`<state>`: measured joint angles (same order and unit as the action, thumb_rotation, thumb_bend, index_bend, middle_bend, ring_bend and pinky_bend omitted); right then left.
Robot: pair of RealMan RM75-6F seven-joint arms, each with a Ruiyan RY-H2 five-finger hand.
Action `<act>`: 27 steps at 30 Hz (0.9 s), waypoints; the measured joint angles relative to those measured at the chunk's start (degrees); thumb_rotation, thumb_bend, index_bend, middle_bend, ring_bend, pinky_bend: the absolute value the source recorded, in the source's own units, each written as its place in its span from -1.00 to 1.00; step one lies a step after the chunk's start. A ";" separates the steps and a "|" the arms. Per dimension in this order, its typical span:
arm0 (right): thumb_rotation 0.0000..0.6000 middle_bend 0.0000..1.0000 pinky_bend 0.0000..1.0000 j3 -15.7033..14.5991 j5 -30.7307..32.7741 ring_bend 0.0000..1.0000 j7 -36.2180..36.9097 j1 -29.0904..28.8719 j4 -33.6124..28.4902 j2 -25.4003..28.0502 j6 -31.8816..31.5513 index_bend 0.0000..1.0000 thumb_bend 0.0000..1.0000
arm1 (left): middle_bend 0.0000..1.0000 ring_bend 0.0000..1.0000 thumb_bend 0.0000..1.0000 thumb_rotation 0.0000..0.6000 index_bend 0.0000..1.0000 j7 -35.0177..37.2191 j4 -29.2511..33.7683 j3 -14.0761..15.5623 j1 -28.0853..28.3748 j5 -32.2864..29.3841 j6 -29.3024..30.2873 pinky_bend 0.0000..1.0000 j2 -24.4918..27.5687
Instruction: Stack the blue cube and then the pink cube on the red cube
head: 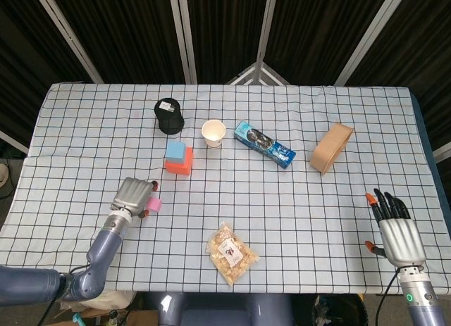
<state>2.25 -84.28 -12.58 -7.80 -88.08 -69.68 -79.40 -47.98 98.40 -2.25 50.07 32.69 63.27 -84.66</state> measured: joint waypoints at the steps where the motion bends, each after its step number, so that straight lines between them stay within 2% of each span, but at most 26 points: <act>1: 1.00 -1.00 -0.78 -0.02 -0.01 -1.00 0.00 0.00 -0.04 0.01 0.01 -1.00 -0.78 | 0.75 0.39 -0.46 1.00 -0.36 0.14 -0.01 0.01 -0.03 0.15 -0.02 0.39 -0.06; 10: 1.00 -1.00 -0.78 -0.02 -0.01 -1.00 0.10 0.11 -0.23 0.15 -0.15 -1.00 -0.78 | 0.76 0.39 -0.39 1.00 -0.24 0.19 0.51 0.23 -0.11 0.51 0.14 0.39 -0.10; 27: 1.00 -1.00 -0.78 0.07 0.37 -1.00 0.34 0.10 -0.30 0.33 0.11 -1.00 -0.79 | 0.76 0.39 -0.39 1.00 -0.22 0.35 0.04 0.15 -0.15 0.80 0.11 0.39 -0.73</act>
<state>2.32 -83.91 -12.24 -7.70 -88.38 -69.35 -79.29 -47.63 98.43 -2.10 49.92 33.49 63.38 -85.39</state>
